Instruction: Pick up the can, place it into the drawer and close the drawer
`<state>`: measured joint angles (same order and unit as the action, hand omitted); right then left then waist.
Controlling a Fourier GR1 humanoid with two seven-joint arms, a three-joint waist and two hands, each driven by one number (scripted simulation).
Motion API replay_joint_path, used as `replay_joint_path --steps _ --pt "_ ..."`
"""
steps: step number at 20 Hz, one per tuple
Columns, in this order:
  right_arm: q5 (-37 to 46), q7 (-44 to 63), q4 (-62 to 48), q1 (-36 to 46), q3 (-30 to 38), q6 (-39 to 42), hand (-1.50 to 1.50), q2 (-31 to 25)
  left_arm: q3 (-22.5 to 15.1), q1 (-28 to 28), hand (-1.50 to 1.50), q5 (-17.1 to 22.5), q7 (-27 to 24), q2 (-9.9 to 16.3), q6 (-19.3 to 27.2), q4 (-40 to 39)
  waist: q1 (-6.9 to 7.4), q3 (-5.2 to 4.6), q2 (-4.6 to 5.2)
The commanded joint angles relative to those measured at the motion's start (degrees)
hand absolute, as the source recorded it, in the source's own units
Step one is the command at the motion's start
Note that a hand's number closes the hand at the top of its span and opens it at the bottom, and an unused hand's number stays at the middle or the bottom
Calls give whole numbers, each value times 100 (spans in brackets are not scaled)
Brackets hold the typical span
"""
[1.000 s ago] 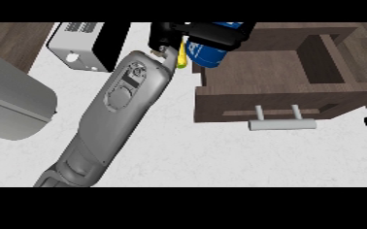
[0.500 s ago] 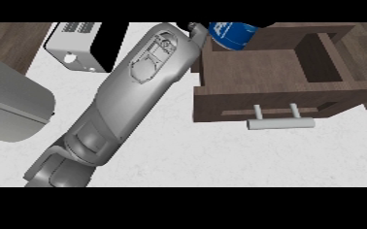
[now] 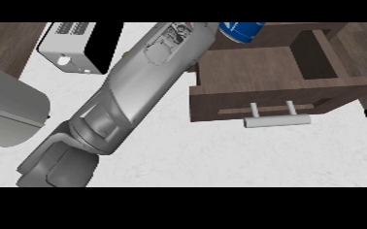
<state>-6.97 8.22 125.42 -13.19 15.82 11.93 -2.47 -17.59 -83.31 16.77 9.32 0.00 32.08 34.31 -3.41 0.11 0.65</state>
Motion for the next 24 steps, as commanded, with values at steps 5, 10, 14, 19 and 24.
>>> replay_joint_path --steps 5,10,14,19,24 --pt "145 96 -231 330 -24 -78 -150 -84 -393 -195 150 596 -435 0 -18 -702 -56 2 30" --pt "338 -11 -378 559 -170 -145 -150 -39 -905 -28 150 846 -699 0 406 -769 -152 5 55" --pt "7 -101 -306 204 40 50 -150 -70 -1323 168 150 961 -758 0 599 -685 -184 6 23" --pt "59 -324 -492 375 -15 82 -150 -69 -1391 52 150 1045 -1021 0 453 -1174 -333 10 91" --pt "140 -154 -423 502 -156 63 -150 -87 -1634 212 150 1034 -1357 0 580 -1350 -359 8 124"
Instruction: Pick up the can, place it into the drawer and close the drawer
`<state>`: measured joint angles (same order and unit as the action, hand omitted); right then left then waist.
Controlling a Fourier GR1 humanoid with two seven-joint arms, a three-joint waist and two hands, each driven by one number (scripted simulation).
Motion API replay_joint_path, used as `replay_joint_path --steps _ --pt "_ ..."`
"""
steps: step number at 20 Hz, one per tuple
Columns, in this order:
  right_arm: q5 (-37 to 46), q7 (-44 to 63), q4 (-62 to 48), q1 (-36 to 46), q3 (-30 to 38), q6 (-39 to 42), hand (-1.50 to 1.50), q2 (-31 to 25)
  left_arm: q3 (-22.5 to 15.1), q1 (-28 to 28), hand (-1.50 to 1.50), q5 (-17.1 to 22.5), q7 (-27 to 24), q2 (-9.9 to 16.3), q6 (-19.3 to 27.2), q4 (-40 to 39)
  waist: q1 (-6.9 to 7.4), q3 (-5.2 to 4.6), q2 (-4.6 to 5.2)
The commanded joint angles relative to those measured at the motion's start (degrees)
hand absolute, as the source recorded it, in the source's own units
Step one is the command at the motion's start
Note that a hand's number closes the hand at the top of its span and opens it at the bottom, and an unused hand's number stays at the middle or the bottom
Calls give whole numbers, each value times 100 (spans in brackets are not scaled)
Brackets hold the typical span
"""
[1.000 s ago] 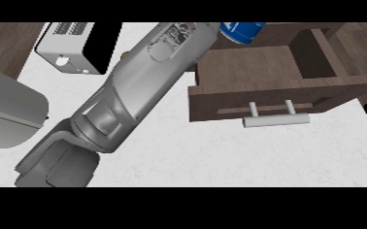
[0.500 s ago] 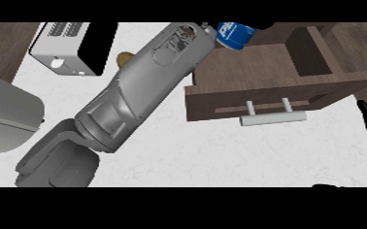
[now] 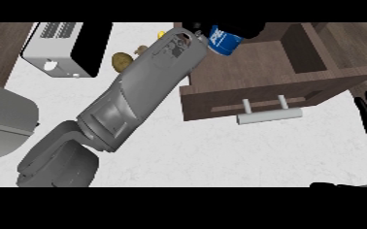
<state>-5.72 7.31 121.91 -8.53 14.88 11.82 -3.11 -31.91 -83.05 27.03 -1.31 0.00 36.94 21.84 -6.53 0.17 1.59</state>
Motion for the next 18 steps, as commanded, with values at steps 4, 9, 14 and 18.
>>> replay_joint_path --steps 4,9,14,18 --pt "254 -142 -207 221 -159 -66 -150 43 -255 44 -150 202 -46 0 188 -120 -9 0 21" --pt "74 54 18 198 -36 -28 -150 -65 -464 324 -150 289 -191 0 649 -102 -104 -1 22" --pt "272 270 164 313 -197 -221 -150 31 -391 237 -150 508 -287 0 578 -97 -11 -8 14" --pt "336 106 267 301 -105 -108 -150 -142 -298 217 -150 695 -384 0 729 -126 -79 -6 34"
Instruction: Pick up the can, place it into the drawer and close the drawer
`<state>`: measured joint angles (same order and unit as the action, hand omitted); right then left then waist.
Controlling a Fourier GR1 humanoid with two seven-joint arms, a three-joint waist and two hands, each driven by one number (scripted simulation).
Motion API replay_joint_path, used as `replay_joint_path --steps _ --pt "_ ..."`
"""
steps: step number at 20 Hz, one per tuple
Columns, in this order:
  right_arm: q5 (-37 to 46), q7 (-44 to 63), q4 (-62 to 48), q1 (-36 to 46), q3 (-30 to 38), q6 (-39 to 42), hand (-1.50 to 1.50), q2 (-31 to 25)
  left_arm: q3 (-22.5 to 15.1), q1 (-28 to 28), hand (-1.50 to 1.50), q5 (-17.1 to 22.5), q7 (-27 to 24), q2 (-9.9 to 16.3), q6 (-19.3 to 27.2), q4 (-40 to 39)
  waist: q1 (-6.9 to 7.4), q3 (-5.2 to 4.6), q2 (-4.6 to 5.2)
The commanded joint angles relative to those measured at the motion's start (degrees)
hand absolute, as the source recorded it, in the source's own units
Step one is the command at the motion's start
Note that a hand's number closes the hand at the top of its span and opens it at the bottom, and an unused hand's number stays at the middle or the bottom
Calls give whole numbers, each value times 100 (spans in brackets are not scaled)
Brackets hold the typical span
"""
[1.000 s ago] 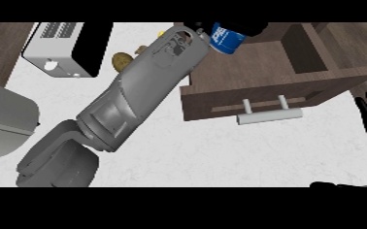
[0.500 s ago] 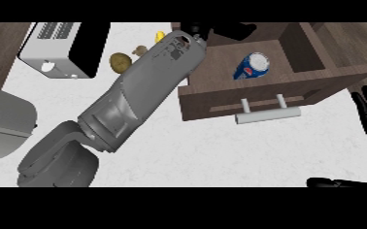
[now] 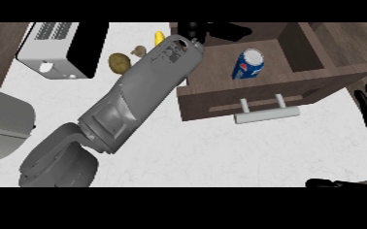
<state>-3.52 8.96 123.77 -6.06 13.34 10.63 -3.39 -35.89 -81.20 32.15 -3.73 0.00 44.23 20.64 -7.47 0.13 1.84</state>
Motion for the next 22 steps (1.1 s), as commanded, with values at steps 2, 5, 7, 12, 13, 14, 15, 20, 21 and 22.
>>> replay_joint_path --steps 2,5,7,12,13,14,15,20,21,22 --pt "538 -535 29 -50 -21 29 -150 -126 6 -72 -150 207 19 0 152 -10 31 3 -6" --pt "940 -262 428 157 20 0 -150 -499 110 34 -150 398 -143 0 61 109 56 -9 -9" --pt "1305 -452 270 274 -198 54 -150 -578 25 23 -150 524 -6 0 133 287 97 -5 -17" --pt "1797 -802 288 186 -359 192 -150 -808 125 156 -150 756 -432 0 232 451 166 -4 -41" --pt "2141 -658 318 369 -665 56 -150 -709 188 -175 -150 818 -196 0 225 331 189 -6 -29" --pt "2336 -876 174 248 -609 11 -150 -744 184 -188 -150 789 -235 0 164 300 287 -4 -60" --pt "2469 -1091 422 -24 -672 70 -150 -799 107 104 -150 836 -455 -1 306 465 203 -3 -69" --pt "3768 -1061 -179 554 -1099 -217 -150 -1060 86 -58 -150 848 -471 0 407 493 493 -9 -84" --pt "4152 -987 -26 343 -1351 -310 -150 -989 61 -153 -150 827 -345 -1 403 463 500 -10 -111" --pt "4248 -1042 -196 465 -1178 -305 -150 -1176 41 24 -150 820 -463 0 454 640 569 -11 -132"
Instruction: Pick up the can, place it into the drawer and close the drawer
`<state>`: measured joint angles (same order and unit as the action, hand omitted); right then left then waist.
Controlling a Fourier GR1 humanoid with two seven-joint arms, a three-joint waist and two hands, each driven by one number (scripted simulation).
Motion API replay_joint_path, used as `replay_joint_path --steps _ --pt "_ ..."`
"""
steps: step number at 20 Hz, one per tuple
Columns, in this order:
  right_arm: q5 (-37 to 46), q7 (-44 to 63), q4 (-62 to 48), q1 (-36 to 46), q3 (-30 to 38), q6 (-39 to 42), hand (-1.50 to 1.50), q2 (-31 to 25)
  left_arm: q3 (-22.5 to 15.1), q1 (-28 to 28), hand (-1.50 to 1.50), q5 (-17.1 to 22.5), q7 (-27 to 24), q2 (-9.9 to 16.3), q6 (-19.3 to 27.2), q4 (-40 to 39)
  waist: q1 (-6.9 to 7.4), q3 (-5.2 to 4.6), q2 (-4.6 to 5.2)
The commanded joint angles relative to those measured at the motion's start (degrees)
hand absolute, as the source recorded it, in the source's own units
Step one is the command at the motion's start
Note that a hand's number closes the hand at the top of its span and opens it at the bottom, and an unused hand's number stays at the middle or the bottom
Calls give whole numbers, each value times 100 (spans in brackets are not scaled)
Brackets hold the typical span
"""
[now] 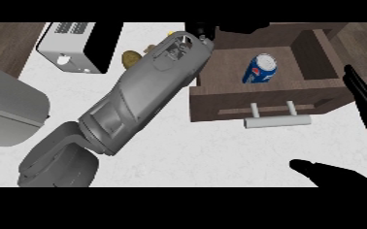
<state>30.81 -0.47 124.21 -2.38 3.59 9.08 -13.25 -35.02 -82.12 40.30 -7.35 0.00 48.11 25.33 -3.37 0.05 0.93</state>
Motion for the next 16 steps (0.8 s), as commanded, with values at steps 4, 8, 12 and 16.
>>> replay_joint_path --steps 4,8,12,16 --pt "1772 -197 -1012 369 -753 -486 -150 -128 -57 50 -150 -16 79 0 11 164 281 -1 -50" --pt "2724 117 -1948 703 -1177 -864 -150 87 20 -182 -150 -86 471 118 -101 241 458 -5 -88" --pt "3082 124 -2741 1243 -1162 -1265 -150 270 87 -66 -150 -257 592 261 -29 398 433 -2 -86" --pt "2943 -370 -3262 848 -816 -2022 -150 307 -39 686 -150 -424 811 731 52 1314 485 -2 -132"
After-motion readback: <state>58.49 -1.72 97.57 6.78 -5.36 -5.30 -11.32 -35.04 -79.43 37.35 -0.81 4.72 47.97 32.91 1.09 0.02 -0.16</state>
